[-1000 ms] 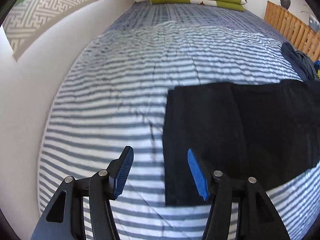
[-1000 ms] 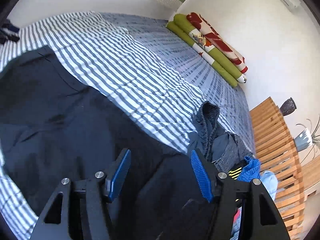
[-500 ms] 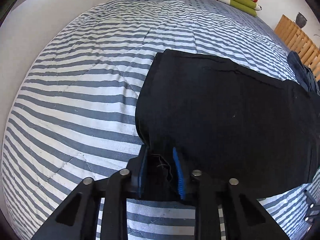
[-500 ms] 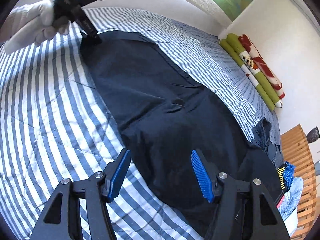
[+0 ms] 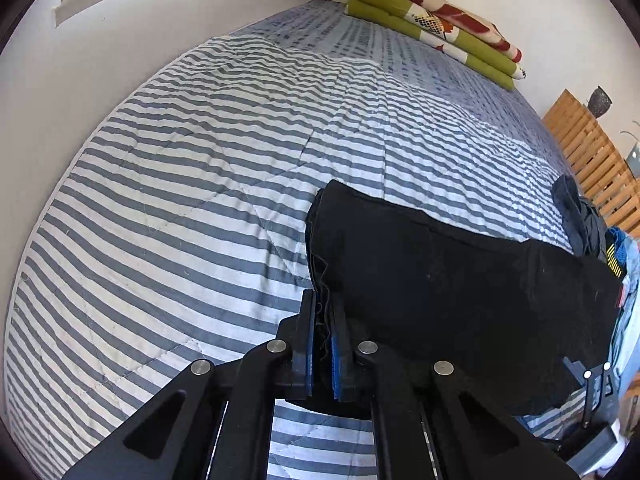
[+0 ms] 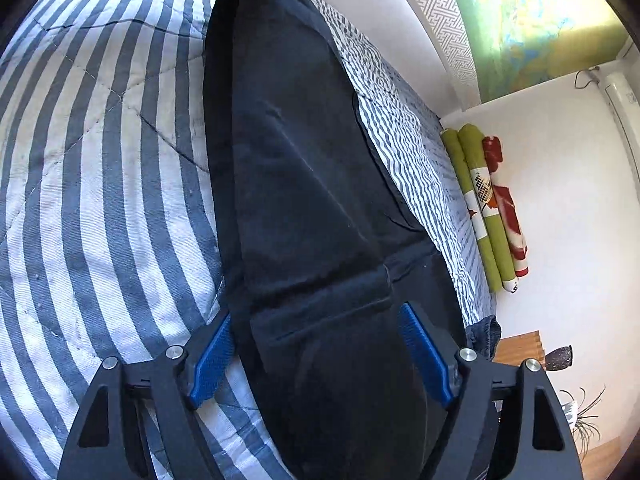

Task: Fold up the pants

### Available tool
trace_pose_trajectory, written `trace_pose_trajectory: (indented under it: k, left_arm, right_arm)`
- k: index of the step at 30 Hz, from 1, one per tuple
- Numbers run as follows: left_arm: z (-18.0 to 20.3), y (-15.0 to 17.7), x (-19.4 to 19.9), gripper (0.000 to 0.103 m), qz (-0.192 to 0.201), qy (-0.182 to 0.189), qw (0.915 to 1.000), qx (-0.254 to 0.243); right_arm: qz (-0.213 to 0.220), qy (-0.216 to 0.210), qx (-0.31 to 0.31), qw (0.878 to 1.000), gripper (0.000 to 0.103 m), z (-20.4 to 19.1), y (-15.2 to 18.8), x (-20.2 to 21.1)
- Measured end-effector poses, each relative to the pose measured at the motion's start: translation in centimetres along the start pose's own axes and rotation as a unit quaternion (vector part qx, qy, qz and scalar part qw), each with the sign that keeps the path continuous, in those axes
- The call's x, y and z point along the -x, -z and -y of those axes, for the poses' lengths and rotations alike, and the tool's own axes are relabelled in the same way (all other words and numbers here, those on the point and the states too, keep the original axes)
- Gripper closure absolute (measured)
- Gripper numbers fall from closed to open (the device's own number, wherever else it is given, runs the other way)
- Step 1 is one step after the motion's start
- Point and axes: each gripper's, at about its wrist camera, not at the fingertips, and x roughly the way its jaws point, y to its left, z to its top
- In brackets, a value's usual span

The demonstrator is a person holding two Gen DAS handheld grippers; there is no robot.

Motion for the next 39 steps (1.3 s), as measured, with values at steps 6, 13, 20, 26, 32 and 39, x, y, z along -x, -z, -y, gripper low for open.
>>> trace_pose_trajectory:
  k: [6, 13, 20, 26, 32, 39]
  left_arm:
    - [0.5, 0.1, 1.3, 0.098, 0.001, -0.012, 0.9997, -0.022]
    - [-1.3, 3.9, 2.7, 0.098, -0.01, -0.006, 0.9998, -0.014]
    - [-5.3, 14.2, 6.5, 0.098, -0.035, -0.022, 0.9988, -0.025]
    - [-10.7, 21.7, 9.0, 0.097, -0.052, -0.056, 0.997, 0.003]
    - [-11.7, 20.3, 9.8, 0.042, -0.03, -0.035, 0.9988, 0.013]
    - [-11.8, 15.2, 3.5, 0.036, -0.051, -0.055, 0.9966, 0.034]
  right_arm:
    - [-0.048, -0.018, 0.029, 0.998, 0.091, 0.0, 0.4, -1.5]
    - [-0.038, -0.065, -0.038, 0.996, 0.099, 2.5, 0.9, 1.1]
    - [-0.011, -0.128, -0.046, 0.991, 0.1, 1.8, 1.6, 8.2]
    - [0.032, -0.187, -0.014, 0.982, 0.1, -4.9, 0.6, 13.8]
    - [0.034, -0.211, 0.0, 0.977, 0.077, -7.9, 1.2, 14.2]
    - [0.04, -0.22, -0.192, 0.955, 0.05, 0.4, 8.1, 17.2]
